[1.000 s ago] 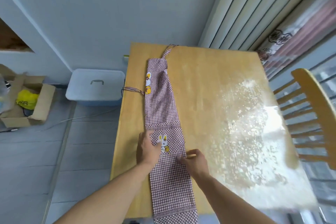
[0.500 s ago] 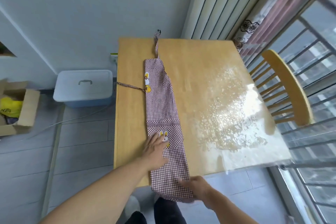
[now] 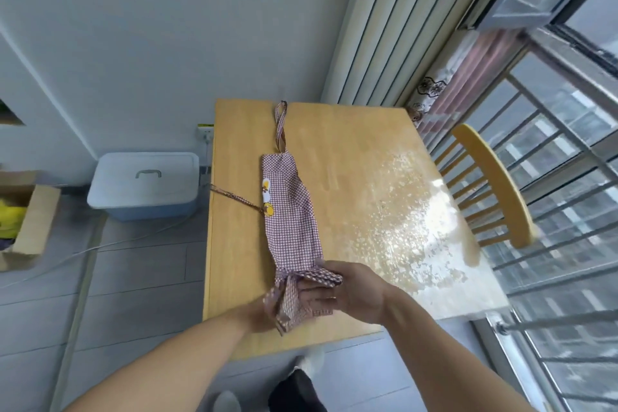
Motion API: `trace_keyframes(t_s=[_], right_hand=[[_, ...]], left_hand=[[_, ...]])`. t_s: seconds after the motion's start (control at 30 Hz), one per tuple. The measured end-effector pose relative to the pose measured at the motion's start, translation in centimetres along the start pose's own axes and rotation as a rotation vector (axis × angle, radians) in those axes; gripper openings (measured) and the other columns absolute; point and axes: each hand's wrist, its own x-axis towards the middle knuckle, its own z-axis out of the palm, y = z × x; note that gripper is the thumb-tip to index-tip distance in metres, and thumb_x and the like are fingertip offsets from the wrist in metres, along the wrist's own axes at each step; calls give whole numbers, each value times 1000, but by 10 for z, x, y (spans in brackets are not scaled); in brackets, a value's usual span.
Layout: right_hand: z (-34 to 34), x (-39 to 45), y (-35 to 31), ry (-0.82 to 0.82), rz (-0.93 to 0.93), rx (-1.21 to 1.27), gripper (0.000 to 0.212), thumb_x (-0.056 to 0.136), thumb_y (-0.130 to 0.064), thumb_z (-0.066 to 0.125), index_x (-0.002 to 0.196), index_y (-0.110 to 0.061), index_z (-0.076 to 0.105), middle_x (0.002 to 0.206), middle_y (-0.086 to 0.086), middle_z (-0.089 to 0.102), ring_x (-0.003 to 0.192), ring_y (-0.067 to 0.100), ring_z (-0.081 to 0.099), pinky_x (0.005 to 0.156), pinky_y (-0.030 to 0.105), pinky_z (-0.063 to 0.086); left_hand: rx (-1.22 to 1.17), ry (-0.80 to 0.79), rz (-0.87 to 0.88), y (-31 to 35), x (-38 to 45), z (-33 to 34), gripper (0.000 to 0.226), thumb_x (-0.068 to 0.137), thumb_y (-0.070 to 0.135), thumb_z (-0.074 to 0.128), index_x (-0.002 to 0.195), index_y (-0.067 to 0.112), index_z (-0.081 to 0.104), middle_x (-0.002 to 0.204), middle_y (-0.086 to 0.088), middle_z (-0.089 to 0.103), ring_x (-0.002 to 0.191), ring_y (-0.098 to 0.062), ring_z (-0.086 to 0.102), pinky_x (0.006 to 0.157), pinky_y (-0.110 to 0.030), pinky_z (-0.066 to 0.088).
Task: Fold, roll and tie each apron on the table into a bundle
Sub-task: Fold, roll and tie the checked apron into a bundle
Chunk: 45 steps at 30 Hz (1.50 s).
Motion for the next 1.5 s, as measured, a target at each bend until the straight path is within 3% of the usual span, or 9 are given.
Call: trace_keyframes(t_s=[0.23,0.33,0.5,0.63,0.83,0.97,1.07,1.3,1.5], right_hand=[[4,43,-51,118,-25,208,31,106,-30,46,120,-11,65,123,10,73,108,24,70,102,39,51],[-9,78,-76,136,4,249,27,104,-29,49,120,-12,63,120,8,74,104,23,70,101,38,51],[-35,137,-110,111,43,237,24,104,-27,50,124,-16,59,119,6,74,95,20,73,79,33,58],[-58,177,-142,18,86,245,22,102,-28,53,120,-17,62,117,4,75,99,19,72,80,33,58],[-87,240,-179,90,94,242,37,102,-41,54,126,-14,64,109,3,76,93,19,71,85,33,56],[-96,261,-180,332,-106,-48,58,89,-61,65,130,-19,61,103,-3,73,91,16,70,81,33,57],[-103,261,-151,529,-180,-494,56,85,-49,77,128,-22,54,97,-13,70,83,5,69,70,23,56],[-121,257,-93,630,-2,-805,37,86,-49,72,110,-30,49,103,-15,66,90,10,67,80,40,60],[-115,239,-82,639,-362,-1199,25,95,-34,61,111,-24,45,109,-8,51,95,13,50,84,33,51]], left_hand=[[-573,26,-200,-20,4,-12,88,94,67,36,153,3,35,151,-19,47,135,-31,49,115,-39,39],[-897,171,-225,-20,20,-31,72,102,65,24,152,15,39,147,-7,53,127,-22,53,102,-29,42],[-1365,476,-247,-37,61,-86,85,86,84,32,126,15,60,118,-7,69,114,-27,64,104,-43,46],[-1064,568,-297,-30,94,-116,49,79,52,79,115,22,66,115,5,72,108,-19,67,101,-43,52],[-782,761,-328,-41,155,-151,9,92,27,71,99,22,74,97,10,77,88,-14,74,83,-44,61],[-537,810,-360,-40,175,-171,12,97,26,64,101,17,71,100,7,74,87,-13,69,76,-32,57],[-509,788,-446,-44,185,-178,14,98,22,62,100,11,69,102,1,72,89,-18,67,72,-27,49],[-502,701,-471,-46,192,-188,21,100,22,58,112,6,65,113,-5,70,99,-24,67,86,-37,56],[-417,879,-400,-44,181,-181,52,98,40,58,143,28,34,110,8,58,101,-17,59,88,-40,51]])
